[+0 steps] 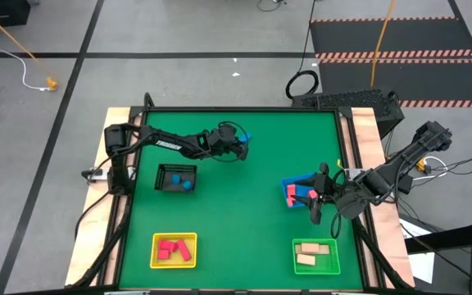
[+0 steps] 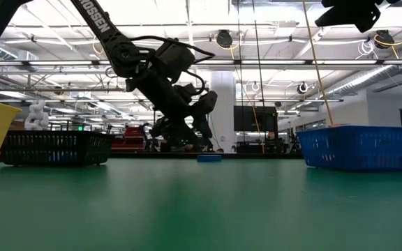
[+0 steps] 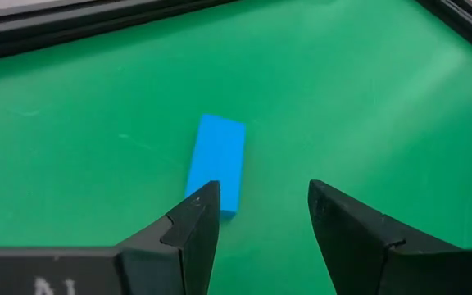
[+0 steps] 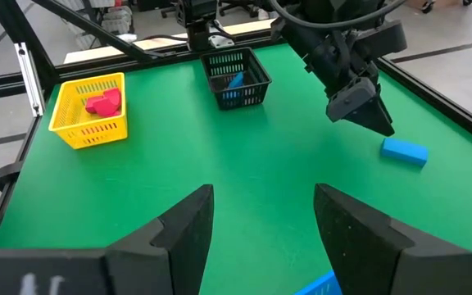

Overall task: Sort & place blocks by color
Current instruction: Put the blue block into the black bin

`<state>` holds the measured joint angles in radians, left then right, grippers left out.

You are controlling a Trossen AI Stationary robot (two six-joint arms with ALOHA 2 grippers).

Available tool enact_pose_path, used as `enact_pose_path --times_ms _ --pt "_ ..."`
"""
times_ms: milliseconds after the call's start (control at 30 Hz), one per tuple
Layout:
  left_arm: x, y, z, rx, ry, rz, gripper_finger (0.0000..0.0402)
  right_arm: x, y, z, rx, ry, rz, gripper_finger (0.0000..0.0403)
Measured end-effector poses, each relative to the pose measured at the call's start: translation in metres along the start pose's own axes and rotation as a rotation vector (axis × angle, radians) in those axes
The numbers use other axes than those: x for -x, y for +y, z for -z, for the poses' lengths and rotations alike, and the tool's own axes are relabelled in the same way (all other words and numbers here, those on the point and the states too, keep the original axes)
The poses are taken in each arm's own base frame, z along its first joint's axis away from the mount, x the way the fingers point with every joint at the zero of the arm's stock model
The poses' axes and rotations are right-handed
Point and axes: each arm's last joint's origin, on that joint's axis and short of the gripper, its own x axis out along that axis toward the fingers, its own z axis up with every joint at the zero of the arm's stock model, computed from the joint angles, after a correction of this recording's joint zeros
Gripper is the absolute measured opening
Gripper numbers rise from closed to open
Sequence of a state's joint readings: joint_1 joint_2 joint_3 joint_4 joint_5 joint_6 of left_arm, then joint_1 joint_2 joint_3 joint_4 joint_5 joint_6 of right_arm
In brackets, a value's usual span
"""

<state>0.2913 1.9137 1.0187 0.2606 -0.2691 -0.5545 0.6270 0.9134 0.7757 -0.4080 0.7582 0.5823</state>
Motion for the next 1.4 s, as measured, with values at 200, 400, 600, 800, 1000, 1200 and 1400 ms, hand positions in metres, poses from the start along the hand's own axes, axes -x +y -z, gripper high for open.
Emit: enact_pose_path --times_ms 200,400,600,800,1000,1200,1400 --pt "-0.001 0.000 -0.008 0.028 0.010 -0.019 0.0189 0.000 0.000 0.000 0.000 0.000 0.000 0.0203" --pt "-0.001 -0.005 -0.018 -0.005 0.046 -0.045 0.0189 0.000 0.000 0.000 0.000 0.000 -0.001 0.0203" --pt "-0.027 -0.004 -0.012 -0.031 0.127 -0.100 0.0189 0.000 0.000 0.000 0.000 0.000 -0.001 0.0203" --pt "-0.041 -0.011 -0.019 -0.078 0.148 -0.140 0.0189 0.000 0.001 -0.001 -0.011 -0.009 -0.007 0.0203" --pt "-0.043 -0.008 -0.021 -0.107 0.153 -0.191 0.0206 0.000 0.002 -0.003 -0.028 -0.025 -0.018 0.0203" --pt "-0.044 -0.002 -0.021 -0.141 0.189 -0.182 0.0268 0.000 0.002 -0.003 -0.028 -0.025 -0.018 0.0203" --pt "-0.044 -0.003 -0.021 -0.165 0.192 -0.171 0.0273 0.000 0.002 -0.003 -0.028 -0.024 -0.018 0.0203"
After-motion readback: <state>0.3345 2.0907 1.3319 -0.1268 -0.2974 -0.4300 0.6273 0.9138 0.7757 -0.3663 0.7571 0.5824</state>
